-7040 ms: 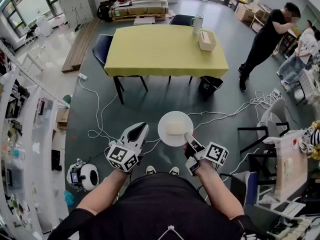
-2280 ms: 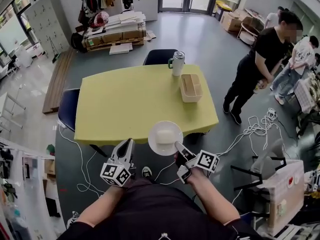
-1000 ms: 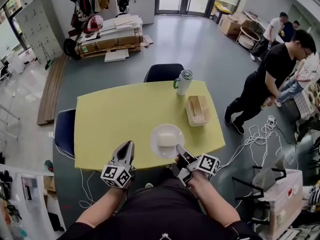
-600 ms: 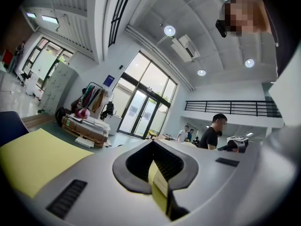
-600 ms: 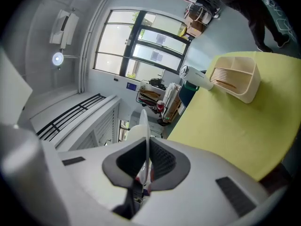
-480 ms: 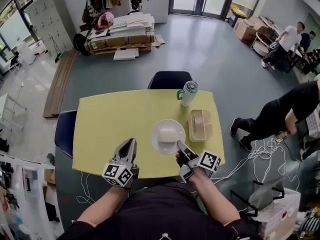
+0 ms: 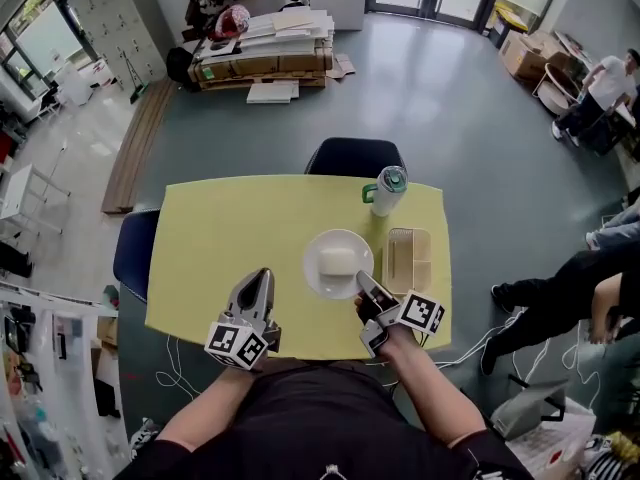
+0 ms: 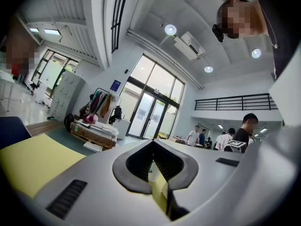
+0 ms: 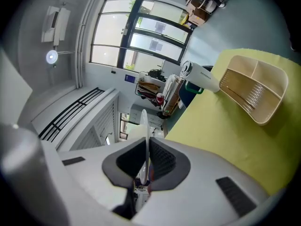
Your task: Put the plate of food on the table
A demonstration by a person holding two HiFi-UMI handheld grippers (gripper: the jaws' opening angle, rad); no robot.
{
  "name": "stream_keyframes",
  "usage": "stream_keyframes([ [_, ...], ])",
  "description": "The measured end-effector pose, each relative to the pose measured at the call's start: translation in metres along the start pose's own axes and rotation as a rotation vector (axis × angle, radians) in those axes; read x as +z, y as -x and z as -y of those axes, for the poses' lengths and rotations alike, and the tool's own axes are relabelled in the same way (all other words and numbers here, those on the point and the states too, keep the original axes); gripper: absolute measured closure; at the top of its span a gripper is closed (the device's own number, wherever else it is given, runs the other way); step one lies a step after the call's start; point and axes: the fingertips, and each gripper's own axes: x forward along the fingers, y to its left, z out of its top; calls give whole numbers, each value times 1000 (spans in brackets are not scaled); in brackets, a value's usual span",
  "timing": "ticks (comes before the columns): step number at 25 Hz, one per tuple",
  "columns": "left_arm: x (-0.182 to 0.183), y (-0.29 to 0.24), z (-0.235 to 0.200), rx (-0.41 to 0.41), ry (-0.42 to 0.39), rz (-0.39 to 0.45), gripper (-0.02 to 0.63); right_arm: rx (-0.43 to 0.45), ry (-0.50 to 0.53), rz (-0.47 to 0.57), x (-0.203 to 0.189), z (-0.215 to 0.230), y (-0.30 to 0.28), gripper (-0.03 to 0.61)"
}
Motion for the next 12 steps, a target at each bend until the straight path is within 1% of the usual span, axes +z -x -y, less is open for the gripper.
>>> stream_keyframes([
  [3,-2,-8,-3,5,2,-12,604,7,-18,2,6,5,-6,555],
  [6,-2,-21,-9,-7,6,-20,604,31,-9,15,16,5,-16,555],
  [10,-3,-32,-16,-27,11,-33,604,13,-9,35,20,12,-21,555],
  [12,-1,-39,-19,-37,12,-33,604,-6,-32,47,24,16,-24,555],
])
